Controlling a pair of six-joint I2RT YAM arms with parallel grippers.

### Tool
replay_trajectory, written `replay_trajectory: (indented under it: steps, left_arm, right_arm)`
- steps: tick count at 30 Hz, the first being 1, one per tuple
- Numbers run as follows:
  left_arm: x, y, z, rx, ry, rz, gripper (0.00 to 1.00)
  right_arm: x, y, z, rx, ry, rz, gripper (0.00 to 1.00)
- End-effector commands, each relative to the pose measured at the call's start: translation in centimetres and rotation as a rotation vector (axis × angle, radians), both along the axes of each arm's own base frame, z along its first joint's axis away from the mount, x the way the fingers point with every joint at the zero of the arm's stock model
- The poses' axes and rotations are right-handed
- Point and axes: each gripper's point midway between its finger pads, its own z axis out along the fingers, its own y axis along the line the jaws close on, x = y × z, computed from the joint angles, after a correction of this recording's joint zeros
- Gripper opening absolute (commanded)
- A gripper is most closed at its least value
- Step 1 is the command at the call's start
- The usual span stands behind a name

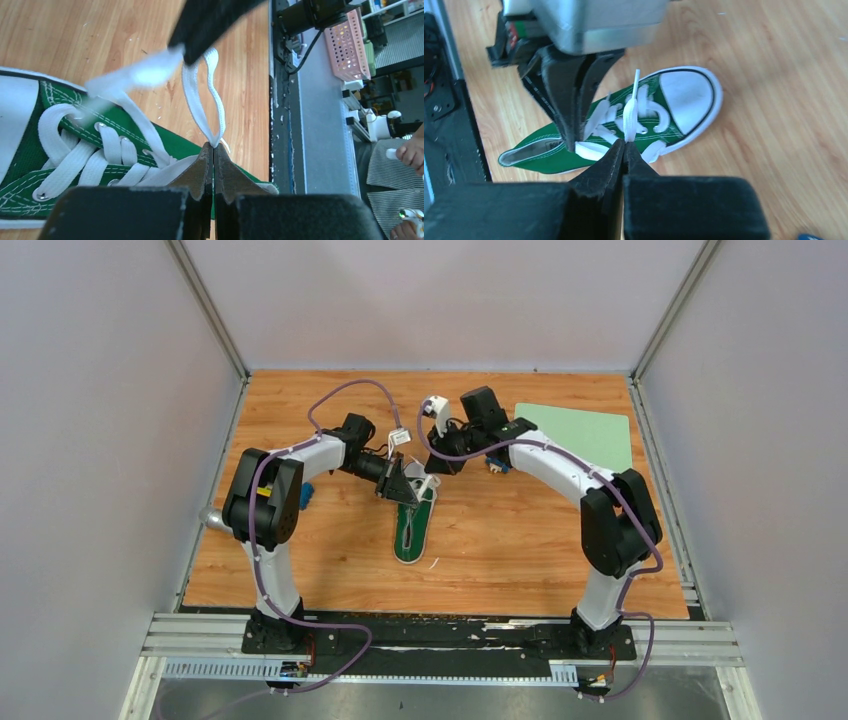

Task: Tie the shoes
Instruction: Wrap the shoelace around the shoelace.

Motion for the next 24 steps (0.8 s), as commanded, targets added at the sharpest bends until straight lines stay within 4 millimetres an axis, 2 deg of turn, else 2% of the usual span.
replay_trajectory:
  steps: [1, 10, 17, 20, 24]
  left_arm:
    - [-0.6, -0.6, 1.8, -0.099, 0.031, -0.033, 0.00]
    - [-1.4, -0.5, 1.3, -0.099, 0.076, -0.034, 0.00]
    - [-1.5, -0.3, 1.1, -0.084, 0.067, -0.029, 0.00]
    - [-1.3, -0.3, 0.8, -0.066, 0.077, -0.016, 0.00]
    - [-0.3, -0.6, 0.4, -0.048, 0.096, 0.016, 0.00]
  right_arm:
    - [-1.6, 2.6, 3.9, 0.143, -0.143, 0.135, 0.00]
    - [-4.7, 5.7, 6.6, 0.223, -0.313, 0.312, 0.00]
    - [-5.8, 5.2, 7.2, 0.219, -0.396, 0.357, 0.00]
    - [-7.2, 5.1, 7.4, 0.246, -0.414, 0.428, 0.00]
    - [-9.6, 5.4, 6.6, 0.275, -0.381, 0.523, 0.01]
